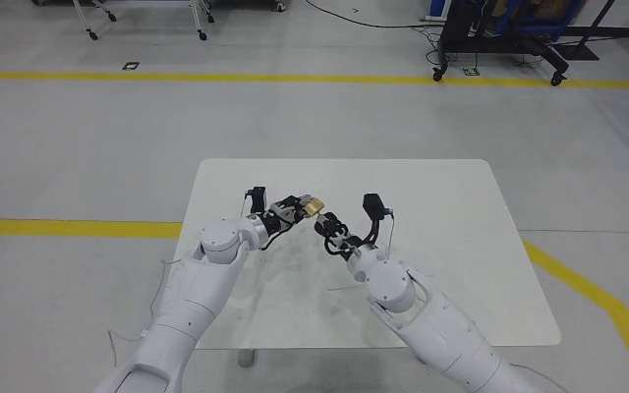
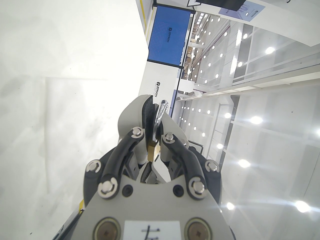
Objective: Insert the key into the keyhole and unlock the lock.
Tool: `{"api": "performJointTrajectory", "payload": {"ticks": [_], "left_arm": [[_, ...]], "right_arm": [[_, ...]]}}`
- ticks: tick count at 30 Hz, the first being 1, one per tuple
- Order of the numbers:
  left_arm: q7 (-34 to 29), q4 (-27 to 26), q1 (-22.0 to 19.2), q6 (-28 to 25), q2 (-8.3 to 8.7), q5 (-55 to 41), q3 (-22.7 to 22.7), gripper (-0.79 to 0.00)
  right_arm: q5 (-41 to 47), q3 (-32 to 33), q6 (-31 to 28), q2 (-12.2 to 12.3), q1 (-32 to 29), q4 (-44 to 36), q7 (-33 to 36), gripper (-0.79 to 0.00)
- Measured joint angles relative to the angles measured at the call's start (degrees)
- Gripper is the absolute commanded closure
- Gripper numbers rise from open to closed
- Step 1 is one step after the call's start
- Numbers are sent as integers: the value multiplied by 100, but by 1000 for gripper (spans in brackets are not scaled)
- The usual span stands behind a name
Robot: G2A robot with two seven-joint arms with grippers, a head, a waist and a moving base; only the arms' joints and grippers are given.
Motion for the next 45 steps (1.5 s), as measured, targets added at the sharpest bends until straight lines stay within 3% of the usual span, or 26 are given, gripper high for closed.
{"api": "performJointTrajectory", "payload": {"ticks": [29, 31, 34, 45], "left_arm": [[-298, 18, -47, -39, 24, 138, 51, 0], [-292, 24, -50, -30, 24, 122, 45, 0], [-274, 31, -53, -16, 24, 95, 36, 0], [-237, 55, -70, 24, 21, 89, 49, 0]], "right_arm": [[-251, 315, 81, -168, -178, -59, 250, 0], [-259, 334, 57, -177, -200, -69, 258, -65], [-282, 363, 36, -190, -227, -83, 287, -86], [-316, 524, -68, -221, -355, -115, 434, -65]]}}
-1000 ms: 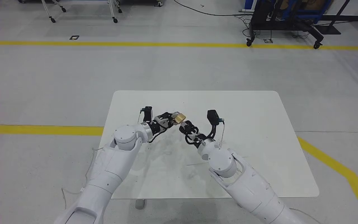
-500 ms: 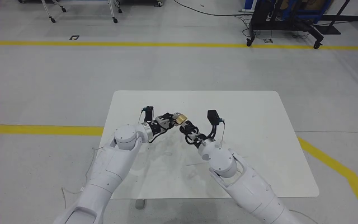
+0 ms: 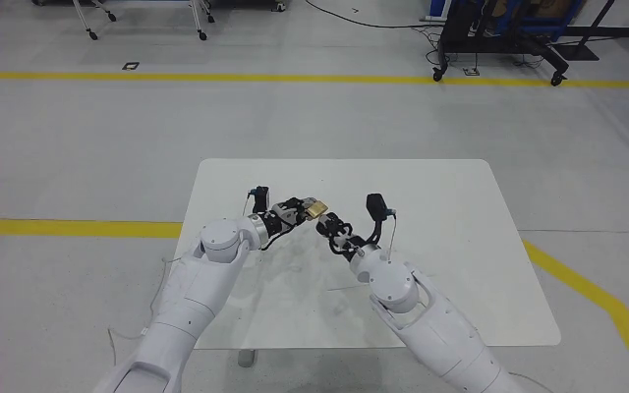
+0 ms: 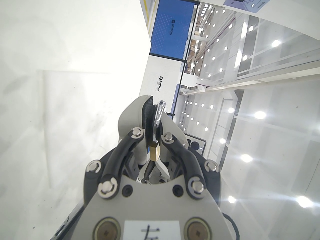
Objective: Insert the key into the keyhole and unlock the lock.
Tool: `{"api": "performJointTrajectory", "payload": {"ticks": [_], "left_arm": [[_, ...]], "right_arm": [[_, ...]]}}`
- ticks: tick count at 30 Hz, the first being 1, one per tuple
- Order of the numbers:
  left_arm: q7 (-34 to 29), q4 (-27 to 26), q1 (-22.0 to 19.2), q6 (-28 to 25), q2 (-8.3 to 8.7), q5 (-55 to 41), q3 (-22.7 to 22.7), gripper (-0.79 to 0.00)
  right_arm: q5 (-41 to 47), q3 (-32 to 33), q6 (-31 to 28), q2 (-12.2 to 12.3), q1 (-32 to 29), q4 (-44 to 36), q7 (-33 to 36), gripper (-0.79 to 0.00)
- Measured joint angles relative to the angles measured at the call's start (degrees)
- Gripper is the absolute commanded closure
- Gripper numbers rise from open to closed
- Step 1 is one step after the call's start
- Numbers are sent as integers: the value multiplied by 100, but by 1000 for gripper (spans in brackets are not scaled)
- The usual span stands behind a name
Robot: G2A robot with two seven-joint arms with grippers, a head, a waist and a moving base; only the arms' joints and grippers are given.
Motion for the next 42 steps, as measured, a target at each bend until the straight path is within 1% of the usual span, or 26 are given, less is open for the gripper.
{"api": "performJointTrajectory", "payload": {"ticks": [4, 7, 9, 12, 18, 22, 29, 39, 41, 42], "left_arm": [[10, 13, -8, 6, -2, -4, 6, 0], [10, 19, -13, 7, -3, -7, 8, 0], [6, 21, -15, -4, -3, -5, 9, 0], [9, 23, -15, -21, -1, 7, 10, 0], [9, 18, -8, -29, 2, 10, 9, 0], [5, 9, -3, -34, 3, 17, 11, 0], [11, 1, 4, -38, 5, 14, 11, 0], [12, -5, 10, -63, 6, 9, 11, 0], [10, -7, 10, -73, 7, 13, 12, 0], [9, -7, 10, -76, 7, 13, 11, 0]], "right_arm": [[-4, 58, -32, -9, -45, -15, 47, -89], [10, 101, -50, -18, -65, -17, 101, -65], [28, 127, -62, -24, -71, -15, 151, -89], [55, 163, -80, -35, -74, -1, 213, -77], [87, 213, -125, -58, -84, 25, 297, -123], [74, 239, -147, -72, -104, 25, 318, -132], [37, 305, -277, -82, -163, 15, 439, -197], [14, 429, -383, -89, -277, -44, 534, -194], [33, 451, -379, -95, -278, -34, 546, -188], [37, 456, -375, -98, -277, -29, 551, -169]]}}
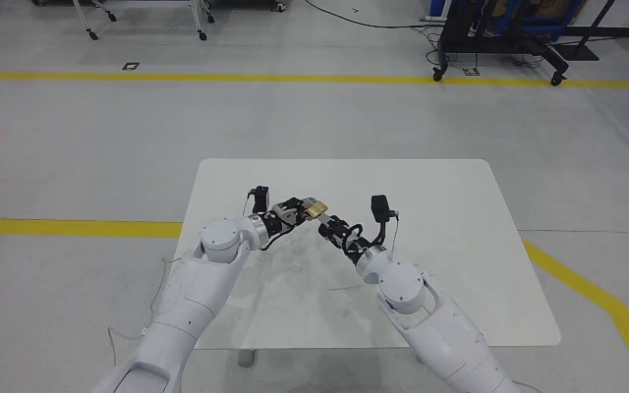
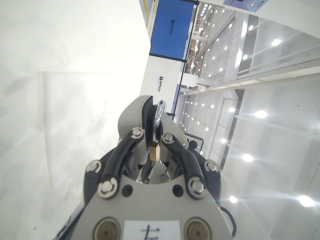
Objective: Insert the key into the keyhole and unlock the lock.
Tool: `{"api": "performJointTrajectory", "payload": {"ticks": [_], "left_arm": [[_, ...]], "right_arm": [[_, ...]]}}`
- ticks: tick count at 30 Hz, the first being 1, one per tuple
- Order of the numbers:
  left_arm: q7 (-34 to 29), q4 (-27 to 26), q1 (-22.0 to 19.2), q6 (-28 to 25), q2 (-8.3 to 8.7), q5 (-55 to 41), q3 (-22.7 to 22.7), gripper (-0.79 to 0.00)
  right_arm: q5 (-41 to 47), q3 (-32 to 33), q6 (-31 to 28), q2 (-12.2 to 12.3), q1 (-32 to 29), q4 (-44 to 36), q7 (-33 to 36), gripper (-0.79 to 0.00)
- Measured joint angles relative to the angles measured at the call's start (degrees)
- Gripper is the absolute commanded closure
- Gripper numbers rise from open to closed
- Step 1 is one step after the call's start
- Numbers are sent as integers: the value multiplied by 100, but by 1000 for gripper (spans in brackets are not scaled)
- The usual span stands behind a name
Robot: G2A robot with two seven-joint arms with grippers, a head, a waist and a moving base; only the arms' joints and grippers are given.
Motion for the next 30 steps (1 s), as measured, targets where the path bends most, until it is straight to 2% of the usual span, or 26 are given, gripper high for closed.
{"api": "performJointTrajectory", "payload": {"ticks": [2, 3, 13, 23, 30], "left_arm": [[13, 0, 2, -2, 2, -8, -11, 0], [20, -1, 3, -2, 3, -16, -17, 0], [45, -28, 22, 2, 5, -48, -35, 0], [110, -195, 136, -334, 15, 56, -34, 0], [80, -258, 174, -350, 24, 117, -22, 0]], "right_arm": [[12, 7, 4, -8, 3, 7, 10, -92], [13, 9, 0, -12, 3, 10, 14, 0], [-136, 28, -43, -26, -33, -5, 103, 0], [-196, 61, -201, -55, -81, -15, 47, 0], [-283, 66, -214, -75, -58, 36, 53, 0]]}}
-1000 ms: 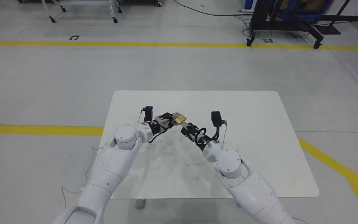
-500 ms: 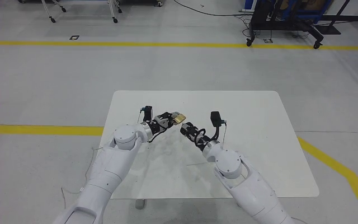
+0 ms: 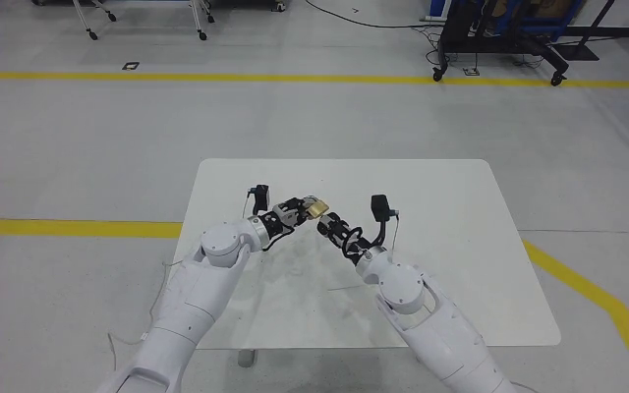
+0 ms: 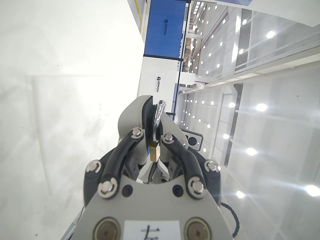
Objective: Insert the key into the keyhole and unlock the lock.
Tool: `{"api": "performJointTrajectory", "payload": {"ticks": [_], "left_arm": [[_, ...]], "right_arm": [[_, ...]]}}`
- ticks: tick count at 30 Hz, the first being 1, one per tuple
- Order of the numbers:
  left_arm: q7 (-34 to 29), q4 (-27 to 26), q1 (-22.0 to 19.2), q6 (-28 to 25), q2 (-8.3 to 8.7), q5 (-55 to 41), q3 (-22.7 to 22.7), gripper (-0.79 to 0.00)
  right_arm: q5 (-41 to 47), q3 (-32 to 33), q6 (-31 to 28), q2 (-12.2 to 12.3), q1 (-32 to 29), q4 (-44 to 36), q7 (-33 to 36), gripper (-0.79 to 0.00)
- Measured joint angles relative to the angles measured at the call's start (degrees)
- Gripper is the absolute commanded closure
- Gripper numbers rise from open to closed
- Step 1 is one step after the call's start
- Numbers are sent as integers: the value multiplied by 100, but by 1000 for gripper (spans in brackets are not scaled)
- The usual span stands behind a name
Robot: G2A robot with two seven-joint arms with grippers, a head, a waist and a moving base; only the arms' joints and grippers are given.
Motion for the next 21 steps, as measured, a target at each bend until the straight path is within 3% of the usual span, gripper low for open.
{"api": "performJointTrajectory", "payload": {"ticks": [21], "left_arm": [[0, -90, 40, -16, 19, 162, 28, 0]], "right_arm": [[-121, 28, 176, -63, -8, -16, -22, 0]]}}
